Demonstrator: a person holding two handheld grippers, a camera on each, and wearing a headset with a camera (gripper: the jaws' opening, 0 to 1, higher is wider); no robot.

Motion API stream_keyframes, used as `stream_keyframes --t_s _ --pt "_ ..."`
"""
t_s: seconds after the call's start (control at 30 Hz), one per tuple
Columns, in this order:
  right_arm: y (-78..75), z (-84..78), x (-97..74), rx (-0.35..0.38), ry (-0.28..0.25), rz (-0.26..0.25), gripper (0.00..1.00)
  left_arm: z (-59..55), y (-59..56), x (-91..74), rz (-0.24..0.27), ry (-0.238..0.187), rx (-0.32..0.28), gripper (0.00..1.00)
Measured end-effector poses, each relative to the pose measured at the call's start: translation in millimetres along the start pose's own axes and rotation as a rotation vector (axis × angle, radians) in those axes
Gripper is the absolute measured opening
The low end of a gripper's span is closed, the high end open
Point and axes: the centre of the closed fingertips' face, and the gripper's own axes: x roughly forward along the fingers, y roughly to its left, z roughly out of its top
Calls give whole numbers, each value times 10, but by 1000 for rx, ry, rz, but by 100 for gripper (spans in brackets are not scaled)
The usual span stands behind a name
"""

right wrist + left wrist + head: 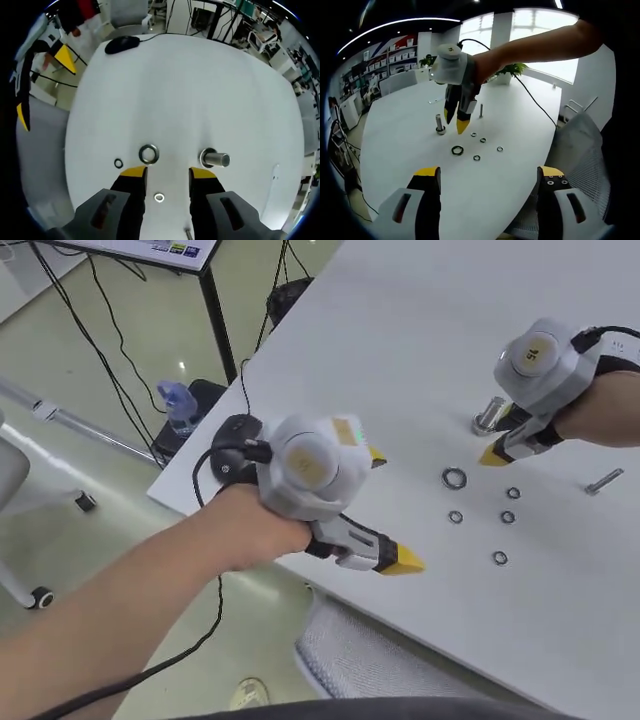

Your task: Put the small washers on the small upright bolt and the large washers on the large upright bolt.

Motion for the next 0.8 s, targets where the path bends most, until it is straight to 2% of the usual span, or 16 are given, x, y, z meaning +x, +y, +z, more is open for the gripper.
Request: stream_keyframes --t_s 0.1,0.23,0.47,0.8 --pt "63 19 27 -4 0 8 34 -14 2 9 -1 7 3 78" --pt "54 67 69 0 -14 23 34 -12 -8 9 -4 9 12 78" --pt "214 75 183 9 -9 41 35 -32 -41 2 -5 12 18 78" --pt "233 81 321 24 -18 32 35 -74 -44 -2 -4 17 12 77"
